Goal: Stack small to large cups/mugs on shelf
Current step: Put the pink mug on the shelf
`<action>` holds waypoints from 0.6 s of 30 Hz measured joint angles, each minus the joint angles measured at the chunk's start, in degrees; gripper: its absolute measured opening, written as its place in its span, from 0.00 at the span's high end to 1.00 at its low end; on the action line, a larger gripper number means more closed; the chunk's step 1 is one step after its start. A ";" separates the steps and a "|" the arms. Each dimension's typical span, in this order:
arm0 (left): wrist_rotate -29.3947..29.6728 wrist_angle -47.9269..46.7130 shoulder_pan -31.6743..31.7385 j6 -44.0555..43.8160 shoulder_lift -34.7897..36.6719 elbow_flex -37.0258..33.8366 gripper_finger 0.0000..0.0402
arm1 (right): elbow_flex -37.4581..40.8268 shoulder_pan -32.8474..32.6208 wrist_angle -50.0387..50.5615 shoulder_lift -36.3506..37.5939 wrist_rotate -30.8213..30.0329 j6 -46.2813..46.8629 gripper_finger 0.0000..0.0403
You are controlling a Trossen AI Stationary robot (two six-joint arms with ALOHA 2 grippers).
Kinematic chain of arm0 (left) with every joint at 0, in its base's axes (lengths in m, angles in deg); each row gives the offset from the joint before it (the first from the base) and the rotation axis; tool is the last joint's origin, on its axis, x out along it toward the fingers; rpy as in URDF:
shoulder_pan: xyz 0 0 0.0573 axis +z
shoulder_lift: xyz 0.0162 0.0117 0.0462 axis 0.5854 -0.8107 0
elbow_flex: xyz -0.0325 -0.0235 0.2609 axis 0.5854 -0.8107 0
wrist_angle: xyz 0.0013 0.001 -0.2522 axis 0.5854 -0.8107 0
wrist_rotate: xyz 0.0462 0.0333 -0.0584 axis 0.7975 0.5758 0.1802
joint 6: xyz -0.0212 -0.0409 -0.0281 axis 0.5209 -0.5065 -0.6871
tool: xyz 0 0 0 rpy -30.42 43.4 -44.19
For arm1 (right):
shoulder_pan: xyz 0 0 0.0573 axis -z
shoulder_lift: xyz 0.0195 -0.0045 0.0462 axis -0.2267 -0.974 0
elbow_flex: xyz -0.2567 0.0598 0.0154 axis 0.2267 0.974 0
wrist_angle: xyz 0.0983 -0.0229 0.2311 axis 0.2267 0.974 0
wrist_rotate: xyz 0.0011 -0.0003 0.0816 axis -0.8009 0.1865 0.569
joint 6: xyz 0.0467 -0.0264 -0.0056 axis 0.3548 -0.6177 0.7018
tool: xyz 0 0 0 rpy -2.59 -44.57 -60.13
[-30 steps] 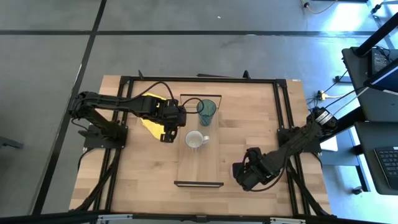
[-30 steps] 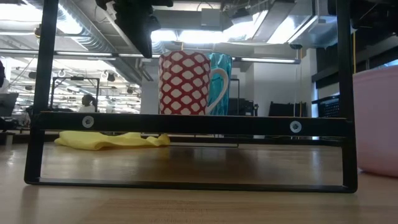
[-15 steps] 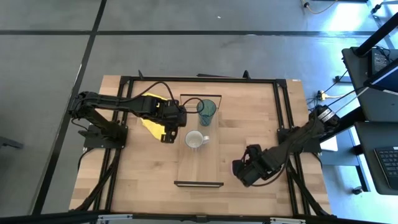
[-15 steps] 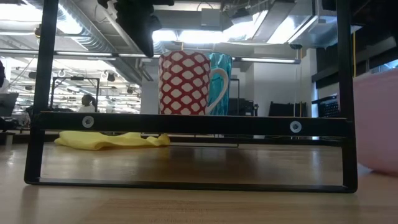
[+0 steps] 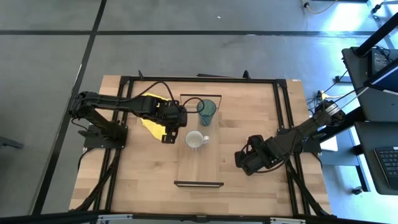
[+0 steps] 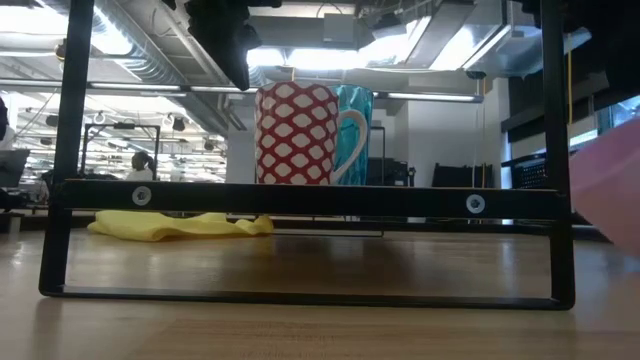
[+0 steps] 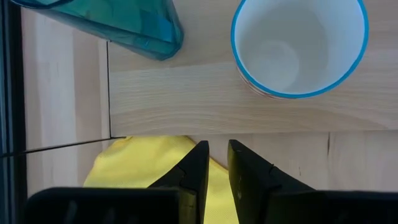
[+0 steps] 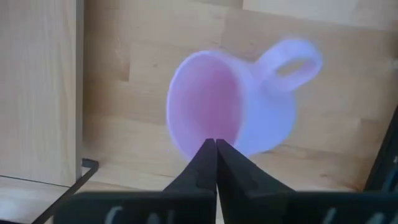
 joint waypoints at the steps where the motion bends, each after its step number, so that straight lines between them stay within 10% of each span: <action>1: -0.01 -0.02 0.00 -0.03 0.00 0.00 0.86 | 0.00 0.00 -0.02 0.00 0.00 -0.13 1.00; 18: 0.00 -0.02 0.02 -0.43 0.00 0.00 0.86 | 0.00 -0.89 10.96 -0.19 0.02 -0.35 0.76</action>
